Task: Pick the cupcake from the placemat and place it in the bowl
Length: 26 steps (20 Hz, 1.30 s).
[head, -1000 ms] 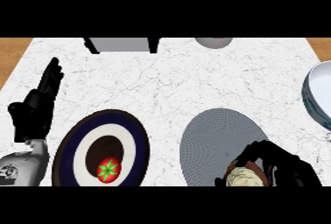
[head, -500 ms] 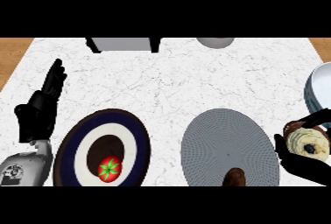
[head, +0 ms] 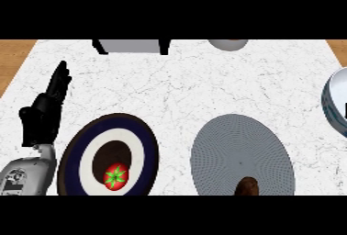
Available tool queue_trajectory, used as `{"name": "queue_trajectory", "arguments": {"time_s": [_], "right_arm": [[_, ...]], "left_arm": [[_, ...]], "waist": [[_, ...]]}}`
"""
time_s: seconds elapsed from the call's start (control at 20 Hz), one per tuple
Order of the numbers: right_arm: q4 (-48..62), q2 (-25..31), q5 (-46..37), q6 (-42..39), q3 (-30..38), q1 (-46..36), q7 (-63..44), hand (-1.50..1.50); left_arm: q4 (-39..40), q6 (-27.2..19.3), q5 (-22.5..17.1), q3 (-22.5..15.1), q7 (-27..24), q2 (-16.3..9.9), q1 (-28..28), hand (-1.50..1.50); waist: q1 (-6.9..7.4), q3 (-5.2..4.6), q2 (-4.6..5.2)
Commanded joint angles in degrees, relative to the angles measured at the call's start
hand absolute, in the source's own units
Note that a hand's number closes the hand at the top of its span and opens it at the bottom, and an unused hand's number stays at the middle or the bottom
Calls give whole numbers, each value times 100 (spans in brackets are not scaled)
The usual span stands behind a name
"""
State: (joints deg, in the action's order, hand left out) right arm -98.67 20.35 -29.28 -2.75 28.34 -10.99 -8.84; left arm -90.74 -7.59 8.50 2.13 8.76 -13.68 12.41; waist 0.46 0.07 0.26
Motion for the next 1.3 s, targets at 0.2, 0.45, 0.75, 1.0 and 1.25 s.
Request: {"name": "queue_trajectory", "arguments": {"time_s": [0.2, 0.45, 0.75, 1.0, 1.25], "right_arm": [[2961, 1043, -899, 1251, 460, -726, 1614, 150], [5025, 1377, -1120, 2083, 548, -1412, 2466, 150], [6831, 1779, -778, 1631, 783, -2248, 2588, -150], [7526, 1789, -364, 1211, 973, -2555, 3613, -150], [7962, 2100, 145, 811, 1447, -2753, 4273, -150]], "left_arm": [[-114, 94, -85, 31, 178, 23, 155, 0], [-22, 46, 58, -38, 169, 75, 290, 0], [60, 94, 24, -53, -107, 143, 174, 0], [98, 37, 152, -174, -283, 244, 4, 0], [30, 185, -74, 11, 81, 138, 351, 0]], "waist": [[112, 7, 37], [150, 13, 56], [231, 18, 87], [233, 25, 93], [212, 34, 101]]}}
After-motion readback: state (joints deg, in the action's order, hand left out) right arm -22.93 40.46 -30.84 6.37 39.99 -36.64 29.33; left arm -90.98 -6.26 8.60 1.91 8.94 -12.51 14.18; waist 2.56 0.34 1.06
